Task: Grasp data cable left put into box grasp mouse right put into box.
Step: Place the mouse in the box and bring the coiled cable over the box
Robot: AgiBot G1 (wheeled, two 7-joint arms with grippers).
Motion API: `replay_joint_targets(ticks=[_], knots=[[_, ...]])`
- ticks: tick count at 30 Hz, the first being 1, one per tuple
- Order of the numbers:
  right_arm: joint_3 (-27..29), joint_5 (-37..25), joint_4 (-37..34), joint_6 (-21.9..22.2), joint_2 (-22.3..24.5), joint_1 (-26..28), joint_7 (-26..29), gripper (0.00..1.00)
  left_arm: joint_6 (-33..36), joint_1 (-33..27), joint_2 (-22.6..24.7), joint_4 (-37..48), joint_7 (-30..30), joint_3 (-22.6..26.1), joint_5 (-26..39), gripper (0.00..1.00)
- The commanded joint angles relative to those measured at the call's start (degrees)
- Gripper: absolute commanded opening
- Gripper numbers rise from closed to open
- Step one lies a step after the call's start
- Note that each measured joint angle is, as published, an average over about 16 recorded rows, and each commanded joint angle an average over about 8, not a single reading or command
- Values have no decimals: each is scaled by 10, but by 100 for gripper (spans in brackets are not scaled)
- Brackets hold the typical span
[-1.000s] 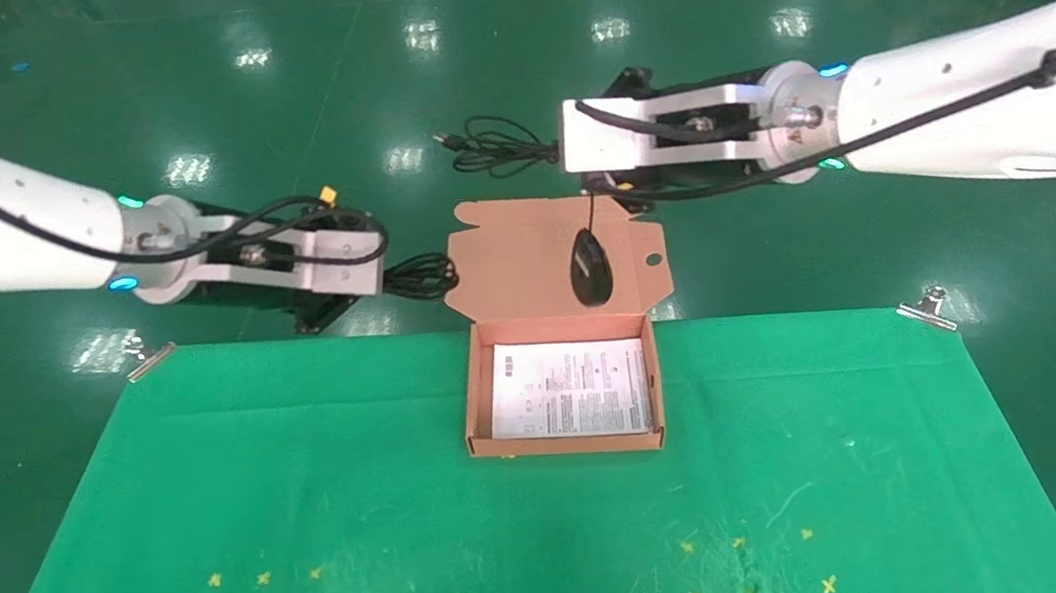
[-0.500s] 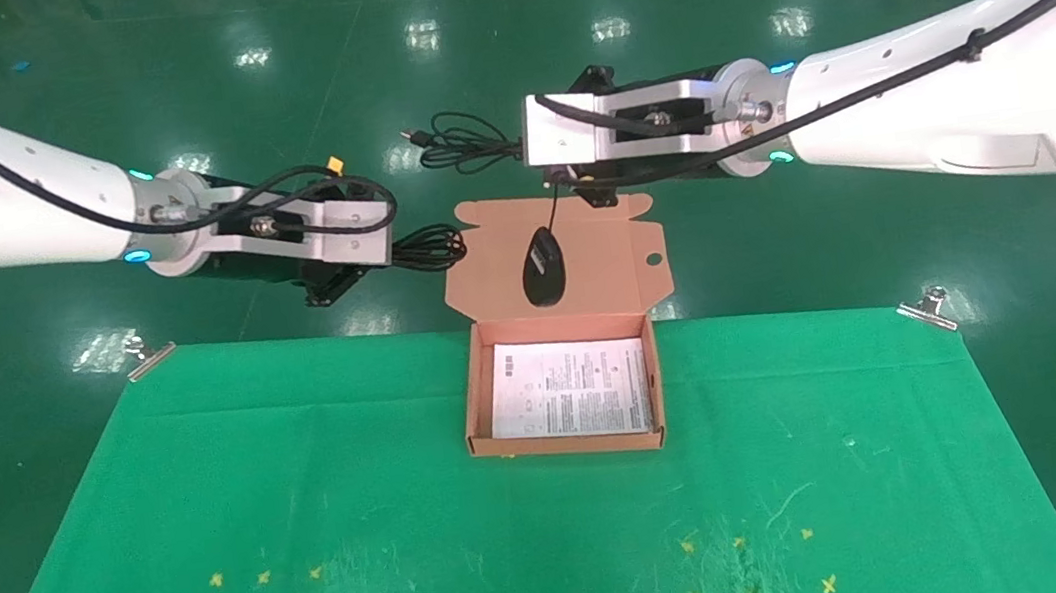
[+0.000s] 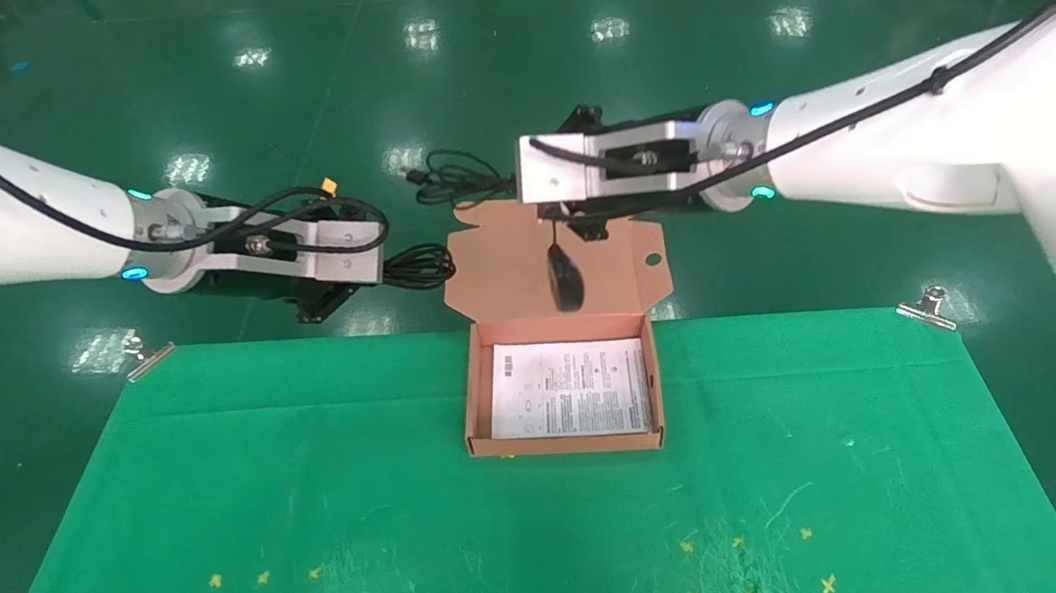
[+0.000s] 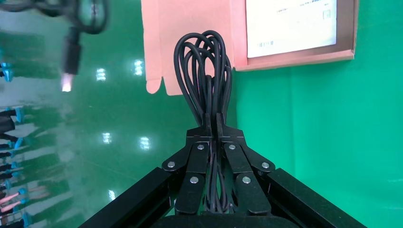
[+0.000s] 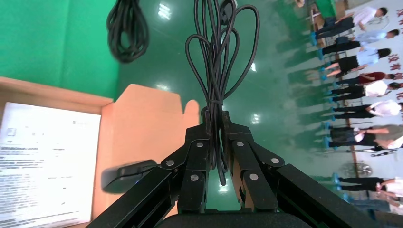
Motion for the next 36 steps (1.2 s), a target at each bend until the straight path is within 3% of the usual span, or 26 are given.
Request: replay_joint_targets(ticks=[1, 9, 20, 29, 36], knots=[[1, 4, -13, 1, -5, -2, -11, 0, -2, -2, 1, 8, 5, 0, 0, 0], [-4, 28, -51, 16, -21, -19, -24, 0, -5, -6, 4, 30, 17, 1, 1, 0], [-47, 74, -54, 53, -28, -48, -3, 0, -10, -12, -2, 56, 28, 5, 8, 0], [-97, 123, -53, 80, -29, -69, 39, 0, -13, -20, -12, 72, 34, 11, 18, 0], [-131, 154, -94, 105, -27, -93, 89, 0, -11, -23, -10, 79, 37, 13, 20, 0]])
